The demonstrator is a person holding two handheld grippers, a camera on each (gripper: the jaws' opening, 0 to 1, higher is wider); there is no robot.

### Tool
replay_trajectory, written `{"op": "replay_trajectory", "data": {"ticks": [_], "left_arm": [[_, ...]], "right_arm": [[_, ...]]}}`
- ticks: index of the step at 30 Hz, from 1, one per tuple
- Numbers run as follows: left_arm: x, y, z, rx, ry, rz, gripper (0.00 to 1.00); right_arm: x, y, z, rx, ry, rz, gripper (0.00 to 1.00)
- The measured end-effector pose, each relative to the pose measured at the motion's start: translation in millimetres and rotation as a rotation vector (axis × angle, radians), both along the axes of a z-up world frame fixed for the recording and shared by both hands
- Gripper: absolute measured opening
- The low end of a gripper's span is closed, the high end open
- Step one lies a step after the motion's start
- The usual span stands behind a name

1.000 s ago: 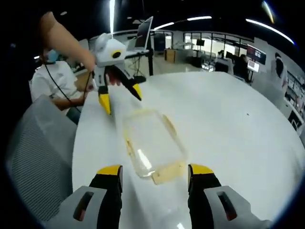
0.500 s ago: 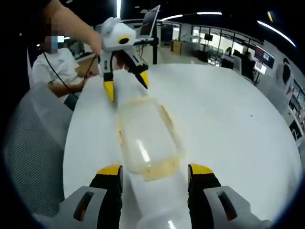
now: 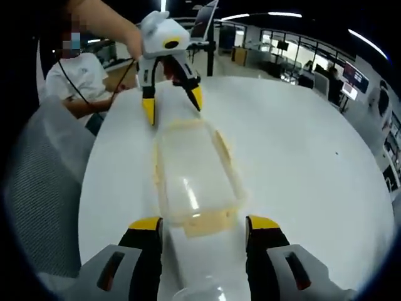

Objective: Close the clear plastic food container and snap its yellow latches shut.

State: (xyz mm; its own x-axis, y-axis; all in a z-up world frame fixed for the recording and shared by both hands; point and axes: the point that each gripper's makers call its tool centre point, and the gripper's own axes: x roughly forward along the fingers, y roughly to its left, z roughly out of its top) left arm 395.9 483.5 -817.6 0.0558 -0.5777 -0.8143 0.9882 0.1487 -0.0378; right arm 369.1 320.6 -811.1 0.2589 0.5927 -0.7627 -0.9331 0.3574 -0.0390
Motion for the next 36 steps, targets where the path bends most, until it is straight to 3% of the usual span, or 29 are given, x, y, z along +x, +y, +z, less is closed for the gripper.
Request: {"op": "replay_trajectory", "data": {"ticks": [18, 36], "left_arm": [[-3.1, -1.9, -10.6, 0.112, -0.029, -0.194, 0.56], [-7.0, -3.4, -20.2, 0.162, -0.02, -0.233, 0.54]], "right_arm": [[3.8, 3.0, -11.7, -0.06, 0.032, 0.054, 0.5], [3.3, 0.9, -17.8, -0.145, 0.032, 0.117, 0.47]]}}
